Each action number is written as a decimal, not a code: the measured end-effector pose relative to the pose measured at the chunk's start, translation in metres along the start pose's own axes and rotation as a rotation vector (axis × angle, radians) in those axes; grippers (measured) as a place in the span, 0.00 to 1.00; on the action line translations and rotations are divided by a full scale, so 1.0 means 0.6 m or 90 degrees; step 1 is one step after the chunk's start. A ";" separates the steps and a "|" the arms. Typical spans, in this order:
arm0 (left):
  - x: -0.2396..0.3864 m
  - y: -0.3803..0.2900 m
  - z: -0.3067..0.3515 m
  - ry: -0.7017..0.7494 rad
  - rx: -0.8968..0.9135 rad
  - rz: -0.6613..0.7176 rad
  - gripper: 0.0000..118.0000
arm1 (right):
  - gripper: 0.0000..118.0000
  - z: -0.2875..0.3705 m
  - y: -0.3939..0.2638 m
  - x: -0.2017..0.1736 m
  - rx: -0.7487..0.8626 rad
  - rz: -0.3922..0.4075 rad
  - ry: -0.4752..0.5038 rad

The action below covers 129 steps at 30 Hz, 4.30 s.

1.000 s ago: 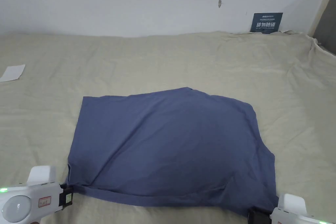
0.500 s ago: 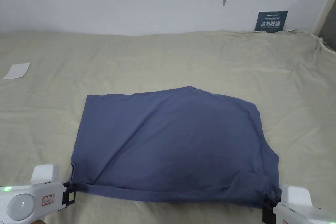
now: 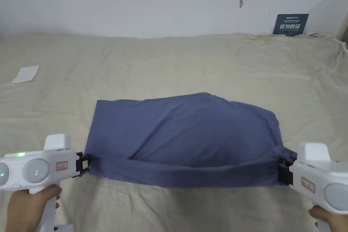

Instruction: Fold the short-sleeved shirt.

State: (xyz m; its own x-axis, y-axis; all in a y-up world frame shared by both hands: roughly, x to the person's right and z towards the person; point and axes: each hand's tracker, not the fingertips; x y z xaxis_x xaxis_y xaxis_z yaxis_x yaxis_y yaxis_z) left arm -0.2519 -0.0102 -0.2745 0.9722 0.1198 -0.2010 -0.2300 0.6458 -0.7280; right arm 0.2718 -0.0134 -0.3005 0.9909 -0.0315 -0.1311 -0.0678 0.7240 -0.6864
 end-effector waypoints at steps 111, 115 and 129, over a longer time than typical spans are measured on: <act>-0.022 0.045 -0.185 0.043 -0.142 -0.018 0.73 | 0.00 0.061 0.009 -0.051 0.268 0.016 -0.089; -0.022 0.037 -0.194 0.050 -0.162 -0.013 0.73 | 0.00 0.058 0.007 -0.058 0.259 0.016 -0.084; -0.005 0.039 -0.169 0.028 -0.154 -0.043 0.04 | 0.00 0.052 0.009 -0.030 0.221 -0.005 -0.069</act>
State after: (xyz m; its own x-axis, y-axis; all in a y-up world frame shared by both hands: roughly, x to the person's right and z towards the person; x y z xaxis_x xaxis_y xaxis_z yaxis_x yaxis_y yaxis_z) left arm -0.2647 -0.0718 -0.3576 0.9841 0.0467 -0.1712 -0.1737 0.4518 -0.8750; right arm 0.2575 0.0124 -0.2794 0.9991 0.0220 -0.0369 -0.0350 0.9157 -0.4004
